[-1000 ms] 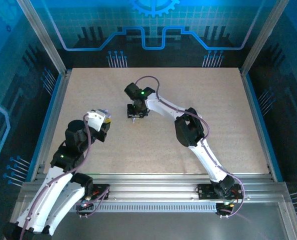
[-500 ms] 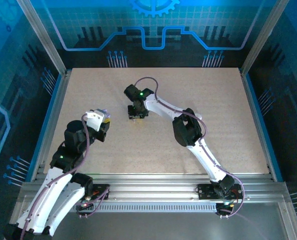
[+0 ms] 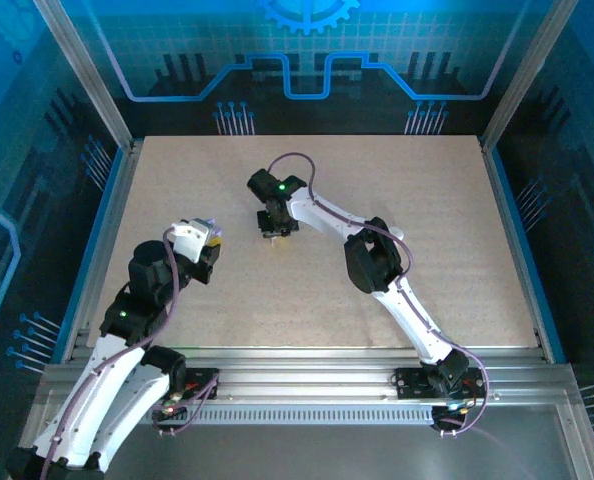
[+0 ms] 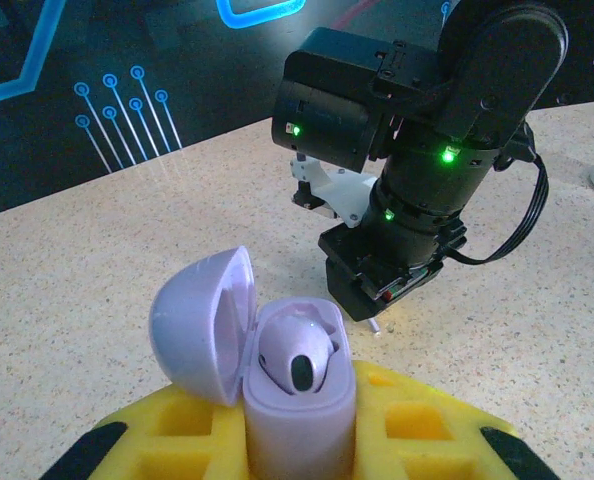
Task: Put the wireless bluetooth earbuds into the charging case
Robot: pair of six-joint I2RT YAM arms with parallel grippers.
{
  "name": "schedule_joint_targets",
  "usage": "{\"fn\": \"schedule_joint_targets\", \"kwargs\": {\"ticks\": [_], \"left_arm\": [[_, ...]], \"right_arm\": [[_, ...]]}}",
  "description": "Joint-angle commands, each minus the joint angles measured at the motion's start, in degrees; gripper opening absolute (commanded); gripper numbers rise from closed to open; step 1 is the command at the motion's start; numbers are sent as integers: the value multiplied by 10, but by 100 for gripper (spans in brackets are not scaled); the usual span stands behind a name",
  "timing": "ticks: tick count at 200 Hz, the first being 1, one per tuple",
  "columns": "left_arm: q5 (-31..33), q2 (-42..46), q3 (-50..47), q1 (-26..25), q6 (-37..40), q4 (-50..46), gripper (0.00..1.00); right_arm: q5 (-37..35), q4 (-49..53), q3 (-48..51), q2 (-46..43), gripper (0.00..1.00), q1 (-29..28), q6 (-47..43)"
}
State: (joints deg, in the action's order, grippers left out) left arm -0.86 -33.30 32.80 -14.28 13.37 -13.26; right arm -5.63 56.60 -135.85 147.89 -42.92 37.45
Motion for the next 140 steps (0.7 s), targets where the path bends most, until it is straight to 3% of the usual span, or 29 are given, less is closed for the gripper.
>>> {"fn": "schedule_joint_targets", "kwargs": {"ticks": [1, 62, 140], "left_arm": [[-12, 4, 0, 6, -14, 12, 20], [-14, 3, 0, 6, -14, 14, 21], [-31, -16, 1, 7, -21, 14, 21]], "right_arm": [[-15, 44, -11, 14, 25, -13, -4], [-17, 63, -5, 22, 26, -18, 4], [-33, 33, 15, -10, 16, -17, 1]]}}
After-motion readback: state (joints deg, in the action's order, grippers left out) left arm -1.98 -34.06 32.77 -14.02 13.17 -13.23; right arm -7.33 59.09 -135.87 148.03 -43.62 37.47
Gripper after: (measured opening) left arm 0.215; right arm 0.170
